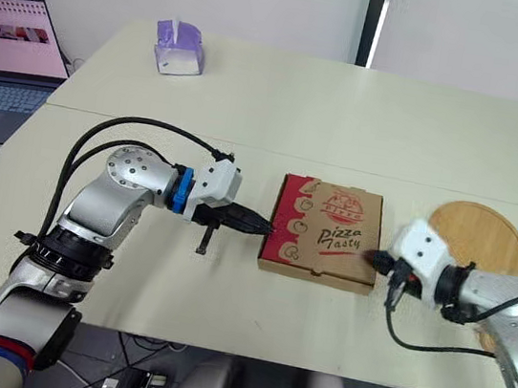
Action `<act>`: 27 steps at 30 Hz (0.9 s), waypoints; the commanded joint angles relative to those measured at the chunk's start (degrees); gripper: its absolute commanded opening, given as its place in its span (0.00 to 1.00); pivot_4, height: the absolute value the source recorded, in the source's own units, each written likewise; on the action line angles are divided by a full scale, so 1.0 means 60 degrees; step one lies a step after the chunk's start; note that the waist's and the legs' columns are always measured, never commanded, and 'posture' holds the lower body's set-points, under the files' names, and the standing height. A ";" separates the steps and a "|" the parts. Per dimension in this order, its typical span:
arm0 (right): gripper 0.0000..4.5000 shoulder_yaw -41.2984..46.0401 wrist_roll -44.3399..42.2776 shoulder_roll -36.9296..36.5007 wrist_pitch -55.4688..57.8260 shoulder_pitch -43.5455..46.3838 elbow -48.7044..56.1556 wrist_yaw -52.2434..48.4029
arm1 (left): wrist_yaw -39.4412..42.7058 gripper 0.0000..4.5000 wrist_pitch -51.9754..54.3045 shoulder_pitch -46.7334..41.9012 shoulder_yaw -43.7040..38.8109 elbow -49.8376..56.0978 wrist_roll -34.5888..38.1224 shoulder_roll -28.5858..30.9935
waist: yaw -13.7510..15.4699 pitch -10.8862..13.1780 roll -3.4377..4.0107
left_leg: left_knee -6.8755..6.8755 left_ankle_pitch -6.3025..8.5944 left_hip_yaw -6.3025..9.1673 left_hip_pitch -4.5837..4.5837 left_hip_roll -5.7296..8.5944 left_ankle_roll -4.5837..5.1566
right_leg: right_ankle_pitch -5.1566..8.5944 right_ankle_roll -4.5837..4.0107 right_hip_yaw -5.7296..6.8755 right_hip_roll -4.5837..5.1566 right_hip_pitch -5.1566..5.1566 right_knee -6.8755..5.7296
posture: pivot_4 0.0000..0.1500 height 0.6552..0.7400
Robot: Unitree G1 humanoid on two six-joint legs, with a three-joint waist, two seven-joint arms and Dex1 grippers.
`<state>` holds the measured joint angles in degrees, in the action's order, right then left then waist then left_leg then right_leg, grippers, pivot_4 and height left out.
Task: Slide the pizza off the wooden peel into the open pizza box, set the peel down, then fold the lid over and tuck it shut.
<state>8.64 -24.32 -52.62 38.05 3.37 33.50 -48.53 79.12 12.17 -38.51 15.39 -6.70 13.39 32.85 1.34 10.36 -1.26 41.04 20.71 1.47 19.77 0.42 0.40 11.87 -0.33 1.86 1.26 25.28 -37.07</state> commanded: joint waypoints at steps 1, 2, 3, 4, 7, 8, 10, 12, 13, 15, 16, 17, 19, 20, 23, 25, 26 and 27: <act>0.01 0.0850 -0.0120 -0.0433 0.0007 -0.0154 0.0164 -0.0200 | -0.0180 0.00 -0.0406 -0.0062 0.0036 -0.0141 -0.0225 -0.0111 | 0.0000 0.0000 0.0000 | 0.0000 0.0000 0.0000 0.0000 0.0000 0.0000 | 0.0000 0.0000 0.0001 0.0000 0.0000 0.0001 | 1.00 0.79; 0.01 0.0896 -0.0052 -0.0536 -0.0075 -0.0289 0.0136 -0.0276 | -0.0209 0.00 -0.0516 -0.0072 0.0082 -0.0238 -0.0313 -0.0154 | 0.0001 0.0000 -0.0001 | 0.0000 0.0000 -0.0001 -0.0001 0.0001 0.0000 | 0.0000 0.0000 -0.0001 0.0000 0.0000 0.0000 | 1.00 0.79; 0.01 0.0898 0.0018 -0.0644 -0.0147 -0.0464 0.0130 -0.0367 | -0.0238 0.00 -0.0618 -0.0088 0.0139 -0.0331 -0.0393 -0.0208 | 0.0001 0.0000 0.0000 | 0.0000 0.0000 -0.0001 0.0000 -0.0001 0.0000 | 0.0000 0.0000 0.0000 0.0000 0.0000 0.0002 | 1.00 0.79; 0.01 0.0886 0.0067 -0.0733 -0.0214 -0.0627 0.0143 -0.0458 | -0.0250 0.00 -0.0698 -0.0104 0.0185 -0.0392 -0.0450 -0.0252 | 0.0003 -0.0001 0.0001 | -0.0001 0.0000 0.0001 0.0000 0.0000 0.0000 | 0.0000 0.0000 0.0001 0.0000 -0.0001 0.0002 | 1.00 0.79; 0.01 0.0625 0.0610 -0.1062 -0.0726 -0.1255 0.0086 -0.0712 | -0.0268 0.00 -0.0734 -0.0160 0.0269 -0.0431 -0.0543 -0.0431 | 0.0004 0.0000 0.0000 | -0.0001 0.0000 0.0001 0.0004 0.0003 0.0001 | 0.0000 0.0000 0.0003 0.0000 0.0000 0.0001 | 1.00 0.79; 0.01 0.0541 0.0773 -0.1130 -0.0923 -0.1443 0.0023 -0.0780 | -0.0269 0.00 -0.0707 -0.0165 0.0288 -0.0409 -0.0548 -0.0472 | 0.0004 0.0000 0.0000 | -0.0001 0.0000 -0.0002 0.0003 0.0004 0.0001 | 0.0000 0.0000 -0.0001 0.0001 0.0000 0.0001 | 1.00 0.79; 0.01 0.0466 0.0810 -0.1082 -0.1097 -0.1584 -0.0039 -0.0861 | -0.0259 0.00 -0.0673 -0.0157 0.0304 -0.0373 -0.0556 -0.0501 | 0.0002 0.0001 -0.0002 | -0.0001 0.0000 -0.0005 0.0002 0.0005 0.0001 | 0.0000 0.0001 -0.0003 0.0001 -0.0002 0.0004 | 1.00 0.79; 0.01 0.0284 0.0738 -0.0977 -0.1170 -0.1577 0.0012 -0.0945 | -0.0240 0.00 -0.0643 -0.0122 0.0324 -0.0332 -0.0566 -0.0485 | -0.0008 0.0001 -0.0001 | 0.0001 0.0000 -0.0008 0.0001 0.0003 0.0000 | 0.0000 0.0001 -0.0006 0.0001 -0.0001 0.0003 | 1.00 0.79; 0.01 0.0129 0.0704 -0.0903 -0.1138 -0.1546 0.0054 -0.0957 | -0.0233 0.00 -0.0629 -0.0105 0.0340 -0.0320 -0.0570 -0.0474 | -0.0019 0.0001 -0.0001 | 0.0001 0.0000 -0.0011 -0.0003 0.0001 0.0001 | 0.0000 0.0001 -0.0010 0.0000 -0.0002 0.0000 | 1.00 0.79; 0.01 -0.0181 0.0770 -0.0800 -0.1150 -0.1468 0.0068 -0.0952 | -0.0237 0.00 -0.0613 -0.0087 0.0369 -0.0311 -0.0582 -0.0469 | -0.0026 0.0000 -0.0001 | 0.0000 0.0000 -0.0012 -0.0005 -0.0005 0.0000 | 0.0000 0.0001 -0.0012 -0.0006 -0.0002 -0.0003 | 1.00 0.79; 0.01 -0.0363 0.0826 -0.0734 -0.1169 -0.1396 0.0061 -0.0923 | -0.0244 0.00 -0.0603 -0.0078 0.0384 -0.0302 -0.0590 -0.0474 | -0.0025 0.0001 -0.0001 | 0.0000 -0.0001 -0.0010 -0.0007 -0.0007 0.0000 | 0.0000 0.0001 -0.0011 -0.0010 -0.0002 -0.0005 | 1.00 0.79; 0.01 -0.0528 0.0853 -0.0641 -0.1203 -0.1284 0.0058 -0.0884 | -0.0254 0.00 -0.0585 -0.0074 0.0397 -0.0289 -0.0597 -0.0483 | -0.0025 0.0001 -0.0001 | 0.0000 -0.0001 -0.0009 -0.0008 -0.0009 -0.0001 | 0.0000 0.0001 -0.0010 -0.0012 -0.0002 -0.0006 | 1.00 0.79; 0.01 -0.0764 0.0812 -0.0449 -0.1133 -0.1028 0.0093 -0.0786 | -0.0267 0.00 -0.0549 -0.0061 0.0412 -0.0262 -0.0608 -0.0495 | -0.0033 0.0001 -0.0001 | 0.0001 -0.0003 -0.0011 -0.0009 -0.0009 -0.0002 | 0.0000 0.0001 -0.0012 -0.0014 -0.0002 -0.0006 | 1.00 0.79; 0.01 -0.0816 0.0803 -0.0397 -0.1095 -0.0956 0.0104 -0.0766 | -0.0269 0.00 -0.0540 -0.0057 0.0415 -0.0255 -0.0611 -0.0498 | -0.0038 0.0001 -0.0001 | 0.0001 -0.0004 -0.0014 -0.0009 -0.0009 -0.0004 | 0.0000 0.0001 -0.0015 -0.0014 -0.0002 -0.0006 | 1.00 0.79; 0.01 -0.0846 0.1029 -0.0583 -0.1166 -0.0961 0.0039 -0.0830 | -0.0292 0.00 -0.0501 0.0000 0.0429 -0.0195 -0.0626 -0.0490 | -0.0031 0.0000 -0.0001 | 0.0001 -0.0004 -0.0014 -0.0011 -0.0006 -0.0004 | 0.0000 0.0001 -0.0017 -0.0014 -0.0002 -0.0006 | 1.00 0.79; 0.01 -0.0545 0.1043 -0.0806 -0.1206 -0.1103 0.0019 -0.0970 | -0.0305 0.00 -0.0452 0.0038 0.0428 -0.0134 -0.0623 -0.0472 | -0.0028 0.0000 -0.0001 | 0.0001 -0.0004 -0.0014 -0.0009 -0.0005 -0.0005 | 0.0000 0.0001 -0.0017 -0.0014 -0.0002 -0.0004 | 1.00 0.79; 0.01 -0.0302 0.0928 -0.0940 -0.1128 -0.1119 0.0035 -0.1081 | -0.0308 0.00 -0.0435 0.0051 0.0422 -0.0123 -0.0624 -0.0459 | -0.0023 0.0000 -0.0001 | 0.0000 -0.0004 -0.0014 -0.0009 -0.0002 -0.0005 | 0.0000 0.0001 -0.0018 -0.0013 -0.0001 -0.0003 | 1.00 0.79; 0.01 -0.0046 0.0733 -0.1033 -0.0953 -0.1055 0.0057 -0.1154 | -0.0313 0.00 -0.0428 0.0065 0.0412 -0.0128 -0.0627 -0.0447 | -0.0015 0.0001 -0.0001 | 0.0001 -0.0004 -0.0013 -0.0008 -0.0002 -0.0004 | 0.0000 0.0001 -0.0016 -0.0013 -0.0002 -0.0002 | 1.00 0.79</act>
<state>4.55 -18.93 -57.56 31.98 -3.45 32.64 -54.59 77.55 9.68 -37.92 17.99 -9.46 9.63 30.04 1.25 10.36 -1.27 41.05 20.68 1.38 19.74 0.42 0.37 11.87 -0.33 1.76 1.19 25.28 -37.07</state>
